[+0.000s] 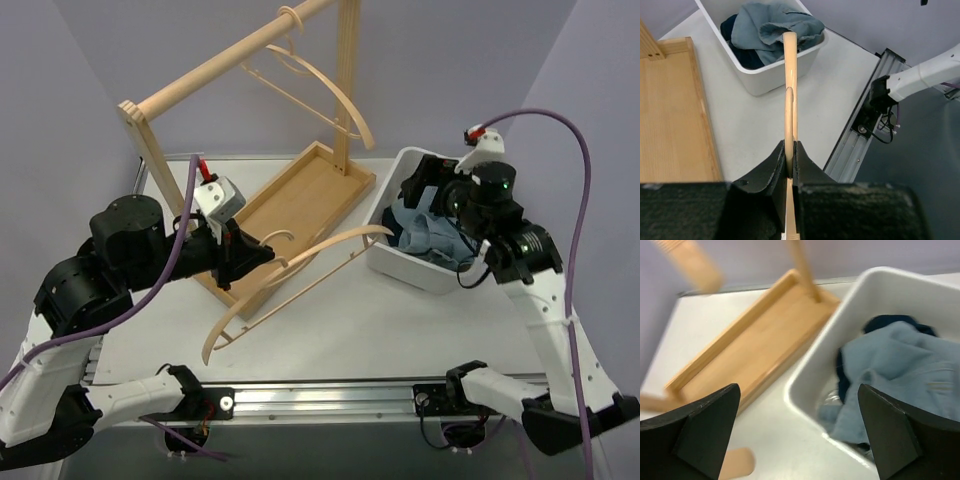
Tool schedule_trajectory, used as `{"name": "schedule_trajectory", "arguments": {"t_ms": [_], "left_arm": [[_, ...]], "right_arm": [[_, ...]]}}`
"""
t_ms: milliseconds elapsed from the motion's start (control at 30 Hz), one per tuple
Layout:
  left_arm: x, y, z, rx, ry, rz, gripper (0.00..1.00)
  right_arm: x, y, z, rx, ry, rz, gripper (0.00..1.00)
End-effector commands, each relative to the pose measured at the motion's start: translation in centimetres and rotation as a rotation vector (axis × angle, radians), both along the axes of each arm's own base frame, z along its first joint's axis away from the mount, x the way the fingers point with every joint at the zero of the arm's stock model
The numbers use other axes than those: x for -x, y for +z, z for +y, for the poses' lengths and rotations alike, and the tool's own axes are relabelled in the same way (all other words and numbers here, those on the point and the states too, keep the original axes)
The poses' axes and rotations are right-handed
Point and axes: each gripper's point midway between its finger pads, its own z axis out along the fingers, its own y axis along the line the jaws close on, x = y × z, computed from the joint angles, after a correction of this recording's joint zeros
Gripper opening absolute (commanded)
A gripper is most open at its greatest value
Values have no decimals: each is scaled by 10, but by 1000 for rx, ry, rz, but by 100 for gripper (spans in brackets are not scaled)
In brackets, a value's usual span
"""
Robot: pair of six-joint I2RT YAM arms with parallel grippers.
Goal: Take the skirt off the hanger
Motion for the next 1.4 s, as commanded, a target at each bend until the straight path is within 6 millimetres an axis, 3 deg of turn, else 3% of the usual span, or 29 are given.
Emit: {"name": "schedule_trajectory", "arguments": {"t_ms": [0,33,67,100,167,333,533,633,867,967,1200,1367], "left_arm": [[29,9,11,7,-93,4,2],[33,8,12,6,-101,14,2],[37,7,15,8,-107,23,2],[44,5,17,7,-126,40,2],[53,6,22,22,-140,57,2],[82,20,31,79,-216,80,2],[87,21,34,73,-217,115,2],[86,20,34,72,-209,125,2],[84,20,34,60,-203,124,2],[83,22,33,67,-204,119,2],[83,24,29,68,-218,123,2],[83,27,29,81,-210,120,2]], "right_arm": [[51,2,73,-147,485,-42,100],[65,5,87,-183,592,-63,99],[81,22,99,-218,700,-145,99],[104,9,114,-261,845,-115,98],[127,23,121,-296,941,-198,98],[163,4,134,-350,1151,-177,95],[184,-3,138,-358,1214,-159,86],[199,4,136,-373,1244,-199,86],[209,32,131,-411,1229,-265,87],[220,33,130,-426,1259,-256,85],[221,2,133,-440,1277,-178,85],[224,-16,139,-454,1299,-120,75]]}}
